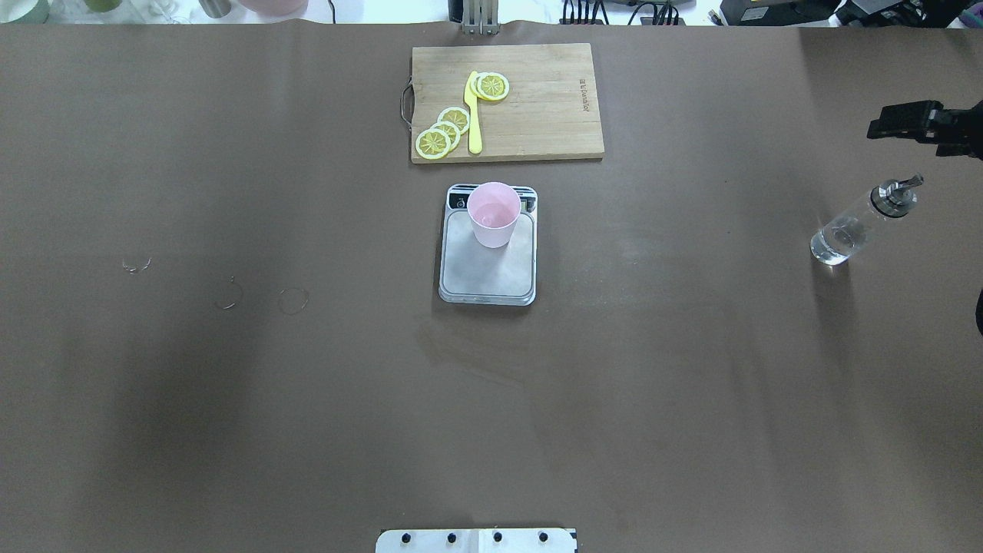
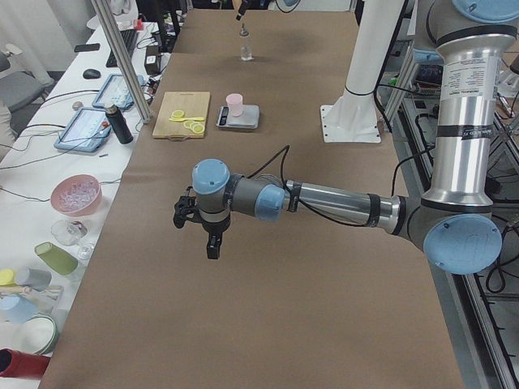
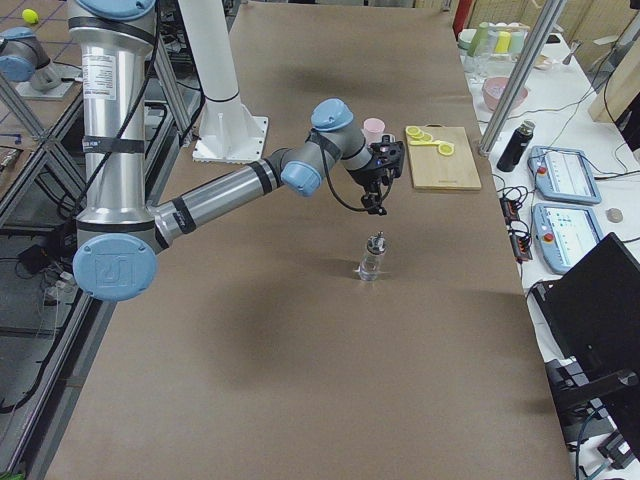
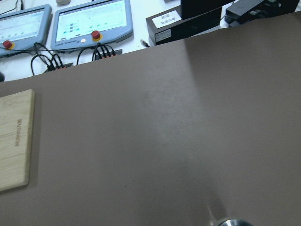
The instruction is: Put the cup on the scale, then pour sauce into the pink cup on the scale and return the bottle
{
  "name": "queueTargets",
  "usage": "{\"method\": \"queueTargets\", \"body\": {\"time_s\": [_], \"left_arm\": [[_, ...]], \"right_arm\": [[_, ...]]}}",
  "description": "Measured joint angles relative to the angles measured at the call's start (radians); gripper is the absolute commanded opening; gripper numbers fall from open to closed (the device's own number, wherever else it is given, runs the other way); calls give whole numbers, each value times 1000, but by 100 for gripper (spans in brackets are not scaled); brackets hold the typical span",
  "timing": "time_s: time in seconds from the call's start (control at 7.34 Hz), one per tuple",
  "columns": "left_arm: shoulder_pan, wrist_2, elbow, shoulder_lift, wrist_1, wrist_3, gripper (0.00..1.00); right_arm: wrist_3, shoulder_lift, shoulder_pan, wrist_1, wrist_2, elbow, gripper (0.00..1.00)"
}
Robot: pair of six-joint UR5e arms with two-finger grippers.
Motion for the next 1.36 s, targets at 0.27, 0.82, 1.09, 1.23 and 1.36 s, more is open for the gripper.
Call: {"method": "queueTargets", "body": {"time_s": [0.27,0.82,1.09,1.23,1.36], "left_arm": [[0,0,1,-1,0,-1,98],[2,0,1,1,2,-2,98],[2,0,3,2,3,-2,98],[2,0,5,2,3,-2,98],[2,0,7,2,3,-2,98]], "right_arm": [[-6,44,124,-27,109,-122,100],[-287,114,415,-57,452,-482,100],[-425,109,441,-52,466,-592,100],[-480,92,437,-56,461,-607,100],[-531,77,422,-64,458,-612,100]]}}
